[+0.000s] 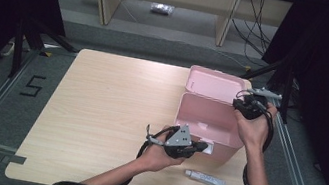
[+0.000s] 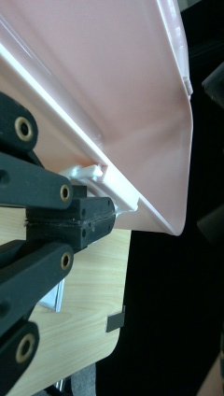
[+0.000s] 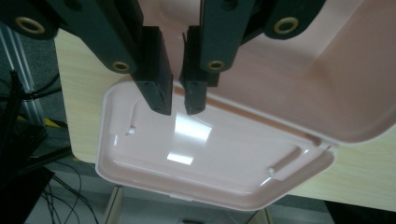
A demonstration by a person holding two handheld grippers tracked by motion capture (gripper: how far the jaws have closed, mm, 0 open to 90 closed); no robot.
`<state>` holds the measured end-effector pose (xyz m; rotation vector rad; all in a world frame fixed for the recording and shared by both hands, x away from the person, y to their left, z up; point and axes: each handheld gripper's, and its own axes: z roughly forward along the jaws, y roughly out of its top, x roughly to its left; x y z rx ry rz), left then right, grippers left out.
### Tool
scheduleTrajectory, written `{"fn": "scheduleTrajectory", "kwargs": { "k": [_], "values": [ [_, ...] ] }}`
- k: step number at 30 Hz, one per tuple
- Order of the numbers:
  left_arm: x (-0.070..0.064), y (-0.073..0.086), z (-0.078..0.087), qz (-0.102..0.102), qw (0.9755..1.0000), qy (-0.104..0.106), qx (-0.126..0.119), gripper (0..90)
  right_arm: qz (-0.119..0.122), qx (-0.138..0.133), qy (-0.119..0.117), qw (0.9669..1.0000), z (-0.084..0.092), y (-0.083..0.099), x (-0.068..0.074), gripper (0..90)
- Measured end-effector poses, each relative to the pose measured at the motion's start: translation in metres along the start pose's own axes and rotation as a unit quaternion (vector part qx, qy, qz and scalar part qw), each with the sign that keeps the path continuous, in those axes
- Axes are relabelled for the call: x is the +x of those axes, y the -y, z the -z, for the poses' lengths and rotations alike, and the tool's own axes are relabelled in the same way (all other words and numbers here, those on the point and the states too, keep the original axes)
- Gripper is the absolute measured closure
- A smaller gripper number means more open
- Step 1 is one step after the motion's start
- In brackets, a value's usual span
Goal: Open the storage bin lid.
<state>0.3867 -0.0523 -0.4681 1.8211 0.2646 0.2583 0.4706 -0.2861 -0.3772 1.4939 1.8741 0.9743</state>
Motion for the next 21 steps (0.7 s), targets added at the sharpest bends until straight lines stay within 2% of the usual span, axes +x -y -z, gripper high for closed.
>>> {"fn": "scheduleTrajectory", "kwargs": {
  "k": [1, 2, 3, 6, 8, 9, 10, 11, 12, 13, 14, 17, 18, 20, 21],
  "values": [
    [0.0, 0.0, 0.0, 0.002, 1.0, 0.0, 0.0, 89.4, 0.01, 0.003, -0.001, 0.9999, 0.003, 0.001, -0.001, 81.6],
    [0.0, 0.0, 0.0, 0.002, 1.0, 0.0, 0.001, 89.4, 0.0, 0.005, -0.006, 1.0, 0.007, 0.004, 0.001, 81.3],
    [0.0, 0.0, 0.0, 0.0, 1.0, 0.0, 0.0, 89.4, 0.014, 0.005, -0.011, 0.9998, 0.01, 0.005, 0.0, 81.1],
    [0.0, 0.0, 0.0, 0.001, 1.0, 0.0, 0.001, 89.4, 0.009, 0.007, -0.023, 0.9997, 0.02, 0.012, 0.003, 80.2],
    [0.0, -0.001, 0.0, 0.002, 1.0, 0.0, 0.004, 89.4, 0.013, 0.014, -0.031, 0.9993, 0.027, 0.016, 0.005, 79.7],
    [0.0, -0.001, 0.0, 0.002, 1.0, 0.0, 0.003, 89.4, 0.024, 0.011, -0.031, 0.9992, 0.03, 0.018, 0.004, 79.5],
    [0.0, -0.001, 0.0, 0.002, 1.0, -0.001, 0.003, 89.4, 0.02, 0.01, -0.041, 0.9989, 0.033, 0.02, 0.005, 79.3],
    [0.0, -0.001, 0.0, 0.002, 1.0, -0.001, 0.004, 89.3, 0.019, 0.015, -0.04, 0.9989, 0.038, 0.023, 0.007, 79.0],
    [0.0, -0.001, 0.0, 0.002, 1.0, -0.001, 0.003, 89.2, 0.034, 0.011, -0.041, 0.9985, 0.04, 0.024, 0.005, 78.9],
    [0.0, -0.001, 0.0, -0.001, 1.0, -0.002, 0.005, 89.1, 0.031, 0.009, -0.047, 0.9984, 0.043, 0.026, 0.007, 78.6],
    [0.0, -0.002, 0.0, -0.002, 1.0, -0.003, 0.006, 89.0, 0.041, 0.012, -0.044, 0.9981, 0.046, 0.028, 0.007, 78.3],
    [0.0, -0.003, 0.0, -0.003, 1.0, -0.004, 0.006, 88.6, 0.035, 0.019, -0.054, 0.9978, 0.054, 0.035, 0.013, 77.3],
    [0.0, -0.003, 0.0, -0.003, 1.0, -0.004, 0.007, 88.5, 0.043, 0.021, -0.055, 0.9974, 0.057, 0.036, 0.013, 77.0],
    [0.0, -0.002, 0.0, -0.003, 1.0, -0.004, 0.006, 88.4, 0.04, 0.025, -0.06, 0.9971, 0.061, 0.039, 0.016, 76.5],
    [0.0, -0.003, 0.0, -0.003, 1.0, -0.004, 0.006, 88.3, 0.065, 0.015, -0.06, 0.996, 0.062, 0.041, 0.013, 76.2]
  ]
}}
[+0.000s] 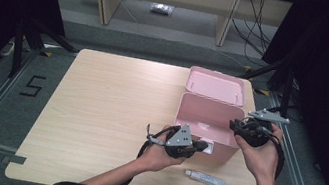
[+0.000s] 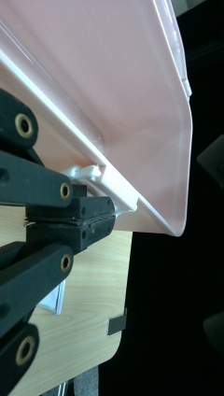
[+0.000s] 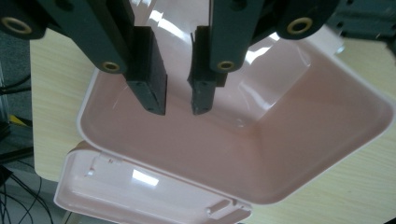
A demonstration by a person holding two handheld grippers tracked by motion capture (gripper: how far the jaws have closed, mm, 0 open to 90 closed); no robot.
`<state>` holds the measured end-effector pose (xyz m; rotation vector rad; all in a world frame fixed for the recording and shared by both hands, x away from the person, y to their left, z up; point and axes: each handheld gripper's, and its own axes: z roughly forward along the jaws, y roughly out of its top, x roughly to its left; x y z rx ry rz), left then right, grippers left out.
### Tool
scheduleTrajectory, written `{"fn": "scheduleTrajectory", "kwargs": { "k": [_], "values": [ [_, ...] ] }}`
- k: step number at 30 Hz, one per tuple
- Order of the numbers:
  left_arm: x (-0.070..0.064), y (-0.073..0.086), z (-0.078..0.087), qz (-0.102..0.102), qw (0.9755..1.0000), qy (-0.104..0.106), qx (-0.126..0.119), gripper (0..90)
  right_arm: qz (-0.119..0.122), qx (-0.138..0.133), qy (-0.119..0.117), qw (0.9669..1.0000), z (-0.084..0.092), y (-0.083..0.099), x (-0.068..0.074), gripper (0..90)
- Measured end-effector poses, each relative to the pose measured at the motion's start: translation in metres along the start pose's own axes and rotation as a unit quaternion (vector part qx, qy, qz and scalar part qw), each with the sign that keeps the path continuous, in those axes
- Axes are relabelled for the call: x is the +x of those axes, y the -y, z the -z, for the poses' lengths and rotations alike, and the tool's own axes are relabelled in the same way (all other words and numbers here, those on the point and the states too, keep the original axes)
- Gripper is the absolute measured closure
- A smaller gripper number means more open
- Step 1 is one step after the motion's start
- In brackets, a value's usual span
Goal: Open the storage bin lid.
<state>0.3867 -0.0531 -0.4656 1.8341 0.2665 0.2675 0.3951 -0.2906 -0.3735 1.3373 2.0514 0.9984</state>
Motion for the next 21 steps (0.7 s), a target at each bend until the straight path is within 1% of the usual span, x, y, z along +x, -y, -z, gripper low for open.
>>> {"fn": "scheduleTrajectory", "kwargs": {
  "k": [1, 2, 3, 4, 5, 6, 7, 8, 9, 10, 11, 12, 13, 14, 15, 16, 17, 18, 19, 20, 21],
  "values": [
    [0.0, 0.0, 0.0, 0.001, 1.0, 0.0, 0.0, 87.8, -0.003, 0.004, -0.004, 1.0, 0.003, 0.002, 0.003, 75.9],
    [0.0, 0.0, 0.0, -0.001, 1.0, 0.0, -0.001, 87.5, -0.006, 0.0, -0.013, 0.9999, 0.003, 0.004, 0.004, 75.8],
    [0.0, -0.001, 0.0, -0.002, 1.0, 0.0, -0.001, 87.1, -0.011, 0.006, -0.004, 0.9999, 0.006, 0.005, 0.008, 75.8],
    [0.0, -0.001, 0.0, 0.0, 1.0, 0.0, -0.001, 86.6, 0.002, 0.01, -0.009, 0.9999, 0.008, 0.006, 0.009, 75.8],
    [0.0, -0.001, 0.0, 0.001, 1.0, 0.0, -0.002, 86.1, -0.004, 0.009, -0.01, 0.9999, 0.009, 0.008, 0.012, 75.8],
    [0.0, -0.002, 0.0, 0.0, 1.0, 0.0, -0.002, 85.7, -0.003, 0.017, -0.016, 0.9997, 0.011, 0.009, 0.014, 75.8],
    [0.0, -0.002, 0.0, -0.001, 1.0, 0.0, -0.001, 85.3, 0.012, 0.012, -0.018, 0.9997, 0.011, 0.011, 0.013, 75.8],
    [0.0, -0.002, 0.0, -0.001, 1.0, -0.001, -0.001, 84.9, -0.004, 0.018, -0.019, 0.9997, 0.014, 0.011, 0.017, 75.7],
    [0.0, -0.003, 0.0, -0.002, 1.0, -0.001, -0.001, 84.6, 0.013, 0.017, -0.017, 0.9996, 0.015, 0.012, 0.016, 75.6],
    [0.0, -0.003, 0.001, -0.002, 1.0, 0.0, -0.001, 84.4, 0.006, 0.02, -0.026, 0.9995, 0.016, 0.013, 0.018, 75.5],
    [0.0, -0.004, 0.001, -0.002, 1.0, 0.0, -0.002, 84.1, 0.001, 0.019, -0.028, 0.9994, 0.017, 0.014, 0.019, 75.4],
    [-0.001, -0.005, 0.002, -0.001, 1.0, 0.001, -0.004, 83.9, 0.015, 0.021, -0.03, 0.9992, 0.018, 0.015, 0.018, 75.4],
    [-0.001, -0.006, 0.003, -0.001, 1.0, 0.003, -0.005, 83.6, 0.004, 0.018, -0.03, 0.9994, 0.019, 0.016, 0.02, 75.2],
    [-0.002, -0.006, 0.004, -0.001, 1.0, 0.004, -0.006, 82.9, 0.006, 0.019, -0.032, 0.9993, 0.019, 0.017, 0.021, 75.2],
    [-0.003, -0.007, 0.006, 0.0, 0.9999, 0.006, -0.009, 82.5, 0.022, 0.019, -0.031, 0.9991, 0.02, 0.018, 0.019, 75.1],
    [-0.003, -0.008, 0.008, 0.0, 0.9999, 0.007, -0.01, 82.2, 0.017, 0.024, -0.037, 0.9989, 0.021, 0.02, 0.02, 75.0],
    [-0.003, -0.009, 0.01, -0.003, 0.9999, 0.008, -0.009, 81.4, -0.002, 0.027, -0.046, 0.9986, 0.022, 0.021, 0.023, 74.8],
    [-0.003, -0.009, 0.013, -0.005, 0.9999, 0.007, -0.008, 80.8, 0.014, 0.022, -0.042, 0.9988, 0.023, 0.022, 0.021, 74.6],
    [-0.003, -0.009, 0.017, -0.003, 0.9999, 0.007, -0.007, 80.1, 0.017, 0.023, -0.041, 0.9987, 0.024, 0.024, 0.021, 74.4],
    [-0.003, -0.009, 0.02, 0.004, 0.9999, 0.007, -0.01, 79.9, 0.016, 0.022, -0.044, 0.9986, 0.025, 0.025, 0.021, 74.3],
    [-0.003, -0.009, 0.024, 0.003, 0.9999, 0.009, -0.011, 79.5, 0.024, 0.015, -0.044, 0.9986, 0.025, 0.027, 0.021, 74.1]
  ]
}}
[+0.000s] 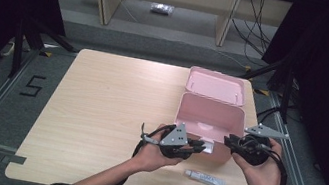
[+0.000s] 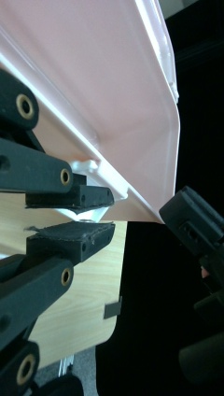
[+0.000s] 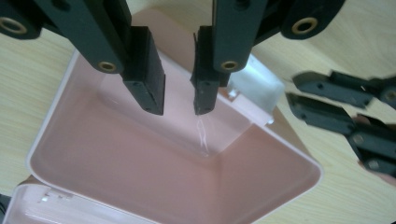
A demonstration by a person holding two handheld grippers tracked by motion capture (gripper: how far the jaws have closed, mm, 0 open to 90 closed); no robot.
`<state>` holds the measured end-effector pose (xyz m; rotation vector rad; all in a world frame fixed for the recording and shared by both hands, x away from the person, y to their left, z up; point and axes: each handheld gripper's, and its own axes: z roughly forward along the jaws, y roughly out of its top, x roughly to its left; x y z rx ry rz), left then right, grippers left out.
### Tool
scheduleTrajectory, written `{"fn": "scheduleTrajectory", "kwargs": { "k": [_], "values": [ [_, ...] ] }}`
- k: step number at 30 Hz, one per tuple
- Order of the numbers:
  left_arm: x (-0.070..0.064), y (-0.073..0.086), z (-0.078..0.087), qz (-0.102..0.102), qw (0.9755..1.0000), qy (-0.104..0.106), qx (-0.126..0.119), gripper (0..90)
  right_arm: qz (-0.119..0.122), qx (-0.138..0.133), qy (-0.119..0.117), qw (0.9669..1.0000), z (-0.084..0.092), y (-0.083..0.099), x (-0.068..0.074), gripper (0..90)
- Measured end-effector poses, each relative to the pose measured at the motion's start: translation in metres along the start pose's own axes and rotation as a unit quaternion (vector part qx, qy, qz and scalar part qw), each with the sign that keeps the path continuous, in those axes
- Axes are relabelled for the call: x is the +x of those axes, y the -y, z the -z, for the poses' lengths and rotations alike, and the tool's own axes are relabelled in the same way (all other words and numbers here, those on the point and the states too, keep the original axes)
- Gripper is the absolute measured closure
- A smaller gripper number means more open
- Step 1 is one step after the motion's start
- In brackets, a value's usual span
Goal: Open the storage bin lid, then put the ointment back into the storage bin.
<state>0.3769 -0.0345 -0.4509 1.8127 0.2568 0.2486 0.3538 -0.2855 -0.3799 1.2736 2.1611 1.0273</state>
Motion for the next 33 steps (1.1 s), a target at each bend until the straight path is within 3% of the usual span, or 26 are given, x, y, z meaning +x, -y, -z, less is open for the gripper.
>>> {"fn": "scheduleTrajectory", "kwargs": {
  "k": [3, 5, 6, 7, 9, 10, 11, 14, 15, 17, 19, 20, 21, 23, 28, 30, 33],
  "values": [
    [0.001, 0.001, 0.014, 0.008, 1.0, 0.0, -0.001, 76.6, -0.011, 0.014, -0.014, 0.9997, 0.002, 0.005, 0.004, 73.8],
    [0.003, 0.001, 0.024, 0.011, 0.9999, -0.003, -0.001, 73.7, 0.006, 0.019, -0.017, 0.9996, 0.002, 0.008, 0.003, 73.1],
    [0.004, 0.001, 0.03, 0.01, 0.9999, -0.006, -0.001, 71.9, -0.01, 0.014, -0.03, 0.9994, 0.001, 0.01, 0.006, 72.9],
    [0.005, 0.001, 0.036, 0.011, 0.9999, -0.009, -0.002, 70.2, 0.006, 0.015, -0.023, 0.9996, 0.004, 0.011, 0.004, 72.6],
    [0.009, 0.0, 0.047, 0.015, 0.9998, -0.014, -0.005, 66.7, -0.004, 0.018, -0.034, 0.9993, 0.005, 0.014, 0.007, 71.3],
    [0.011, 0.0, 0.054, 0.019, 0.9996, -0.018, -0.006, 64.9, 0.024, 0.011, -0.032, 0.9991, 0.005, 0.015, 0.003, 70.8],
    [0.014, 0.0, 0.059, 0.021, 0.9995, -0.022, -0.007, 62.5, 0.004, 0.024, -0.043, 0.9988, 0.007, 0.017, 0.006, 70.4],
    [0.022, 0.0, 0.072, 0.013, 0.9992, -0.038, -0.008, 54.2, 0.024, 0.029, -0.047, 0.9981, 0.007, 0.019, 0.004, 69.5],
    [0.024, 0.0, 0.074, 0.014, 0.999, -0.042, -0.008, 51.8, 0.035, 0.03, -0.047, 0.9978, 0.008, 0.019, 0.003, 69.5],
    [0.031, 0.0, 0.081, 0.024, 0.998, -0.057, -0.01, 48.5, 0.022, 0.035, -0.053, 0.9978, 0.009, 0.02, 0.005, 69.1],
    [0.034, 0.0, 0.085, 0.033, 0.9972, -0.066, -0.009, 45.0, 0.028, 0.031, -0.05, 0.9979, 0.007, 0.022, 0.004, 68.7],
    [0.034, 0.0, 0.087, 0.034, 0.9969, -0.071, -0.011, 43.6, 0.02, 0.039, -0.049, 0.9978, 0.009, 0.023, 0.005, 68.6],
    [0.035, 0.0, 0.089, 0.035, 0.9966, -0.073, -0.012, 42.7, 0.037, 0.034, -0.046, 0.9977, 0.008, 0.024, 0.004, 68.4],
    [0.035, 0.001, 0.094, 0.041, 0.9962, -0.076, -0.014, 41.8, 0.019, 0.041, -0.051, 0.9976, 0.009, 0.025, 0.006, 68.2],
    [0.037, 0.007, 0.101, 0.046, 0.9956, -0.081, -0.011, 41.4, 0.035, 0.054, -0.058, 0.9962, 0.007, 0.025, 0.006, 67.9],
    [0.037, 0.009, 0.103, 0.054, 0.9947, -0.086, -0.011, 41.4, 0.027, 0.064, -0.064, 0.9955, 0.006, 0.026, 0.007, 67.8],
    [0.038, 0.011, 0.106, 0.053, 0.9945, -0.09, -0.008, 41.5, 0.035, 0.076, -0.067, 0.9942, 0.005, 0.026, 0.007, 67.4]
  ]
}}
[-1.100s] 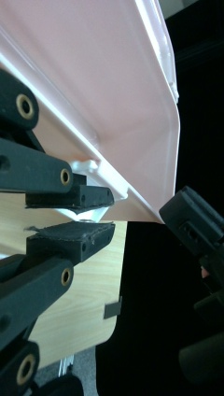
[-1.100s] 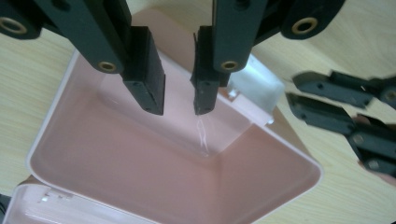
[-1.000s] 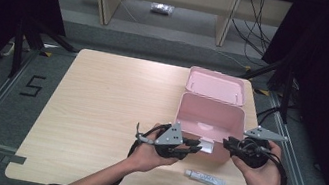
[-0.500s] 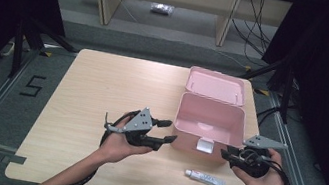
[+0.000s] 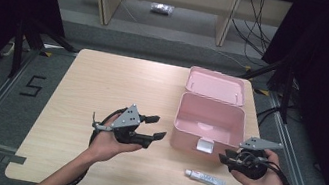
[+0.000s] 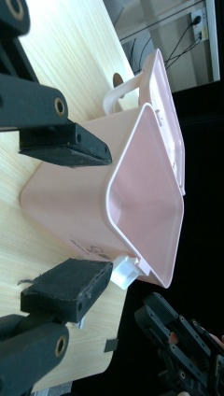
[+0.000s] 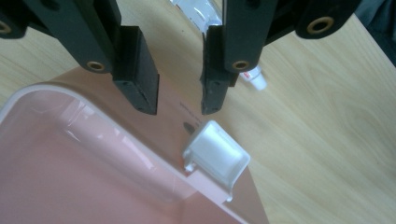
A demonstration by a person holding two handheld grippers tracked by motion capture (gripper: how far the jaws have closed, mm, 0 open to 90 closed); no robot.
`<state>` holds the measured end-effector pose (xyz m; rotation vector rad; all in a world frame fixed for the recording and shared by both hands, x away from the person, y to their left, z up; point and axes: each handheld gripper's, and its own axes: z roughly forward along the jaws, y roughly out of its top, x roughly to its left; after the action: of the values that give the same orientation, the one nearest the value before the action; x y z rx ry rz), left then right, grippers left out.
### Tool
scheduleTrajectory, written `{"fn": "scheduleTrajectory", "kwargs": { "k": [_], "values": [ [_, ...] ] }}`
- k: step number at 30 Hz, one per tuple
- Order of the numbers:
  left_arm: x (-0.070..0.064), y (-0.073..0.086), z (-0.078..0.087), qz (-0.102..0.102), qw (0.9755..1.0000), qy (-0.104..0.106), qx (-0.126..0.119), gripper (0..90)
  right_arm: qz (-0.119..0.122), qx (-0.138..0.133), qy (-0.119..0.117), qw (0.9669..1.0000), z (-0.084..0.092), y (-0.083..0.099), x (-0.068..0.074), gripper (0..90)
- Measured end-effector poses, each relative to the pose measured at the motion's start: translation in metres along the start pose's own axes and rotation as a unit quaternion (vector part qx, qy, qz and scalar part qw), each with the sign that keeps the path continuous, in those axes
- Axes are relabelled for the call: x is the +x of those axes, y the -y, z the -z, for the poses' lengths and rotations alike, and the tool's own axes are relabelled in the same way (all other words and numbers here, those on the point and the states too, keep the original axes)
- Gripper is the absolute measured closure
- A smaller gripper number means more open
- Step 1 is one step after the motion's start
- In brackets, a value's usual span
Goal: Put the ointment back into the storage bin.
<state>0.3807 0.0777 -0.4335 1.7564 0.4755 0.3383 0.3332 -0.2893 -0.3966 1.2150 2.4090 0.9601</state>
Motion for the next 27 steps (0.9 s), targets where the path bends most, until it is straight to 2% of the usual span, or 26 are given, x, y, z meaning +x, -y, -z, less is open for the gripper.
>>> {"fn": "scheduleTrajectory", "kwargs": {
  "k": [2, 3, 4, 5, 6, 7, 8, 12, 15, 16, 17, 19, 20, 22, 24, 27],
  "values": [
    [0.001, 0.0, 0.003, -0.001, 1.0, -0.002, -0.001, 41.5, 0.006, 0.009, -0.003, 0.9999, 0.0, -0.001, 0.001, 67.0],
    [0.002, 0.0, 0.004, 0.002, 1.0, -0.005, -0.003, 41.6, 0.024, 0.003, -0.003, 0.9997, -0.002, -0.002, -0.001, 66.9],
    [0.004, 0.0, 0.005, 0.005, 1.0, -0.006, -0.005, 41.6, 0.015, 0.002, -0.007, 0.9999, -0.003, -0.003, 0.0, 66.8],
    [0.005, 0.001, 0.006, 0.006, 0.9999, -0.01, -0.004, 41.6, 0.027, 0.014, -0.005, 0.9995, -0.003, -0.004, -0.002, 66.7],
    [0.006, 0.001, 0.008, 0.006, 0.9999, -0.011, -0.001, 41.6, 0.022, 0.018, -0.01, 0.9996, -0.003, -0.005, -0.001, 66.6],
    [0.006, 0.002, 0.008, 0.009, 0.9999, -0.012, -0.002, 41.6, 0.051, 0.012, -0.006, 0.9986, -0.005, -0.005, -0.005, 66.5],
    [0.006, 0.002, 0.01, 0.009, 0.9999, -0.012, -0.003, 41.6, 0.051, 0.008, -0.006, 0.9986, -0.007, -0.005, -0.004, 66.3],
    [0.004, 0.002, 0.016, 0.006, 0.9999, -0.014, -0.005, 41.6, 0.077, 0.035, -0.019, 0.9963, -0.008, -0.008, -0.002, 64.7],
    [0.004, 0.003, 0.019, 0.008, 0.9998, -0.016, -0.01, 41.6, 0.101, 0.055, -0.024, 0.9931, -0.013, -0.009, -0.001, 63.1],
    [0.004, 0.003, 0.02, 0.007, 0.9998, -0.018, -0.005, 41.6, 0.108, 0.063, -0.028, 0.9918, -0.013, -0.009, -0.001, 63.0],
    [0.004, 0.003, 0.021, 0.006, 0.9998, -0.018, -0.005, 41.6, 0.104, 0.071, -0.026, 0.9918, -0.015, -0.008, 0.001, 63.0],
    [0.005, 0.004, 0.022, 0.006, 0.9998, -0.02, -0.003, 41.6, 0.113, 0.094, -0.032, 0.9887, -0.018, -0.008, 0.003, 62.9],
    [0.006, 0.005, 0.022, 0.005, 0.9998, -0.021, -0.002, 41.6, 0.122, 0.109, -0.044, 0.9855, -0.02, -0.008, 0.004, 63.0],
    [0.007, 0.006, 0.023, 0.006, 0.9997, -0.023, -0.001, 41.6, 0.154, 0.122, -0.057, 0.9788, -0.026, -0.008, 0.003, 62.9],
    [0.007, 0.007, 0.023, 0.008, 0.9997, -0.023, 0.0, 41.6, 0.152, 0.139, -0.064, 0.9764, -0.03, -0.007, 0.005, 63.0],
    [0.008, 0.007, 0.023, 0.007, 0.9997, -0.023, 0.001, 41.6, 0.18, 0.16, -0.078, 0.9674, -0.038, -0.007, 0.005, 62.8]
  ]
}}
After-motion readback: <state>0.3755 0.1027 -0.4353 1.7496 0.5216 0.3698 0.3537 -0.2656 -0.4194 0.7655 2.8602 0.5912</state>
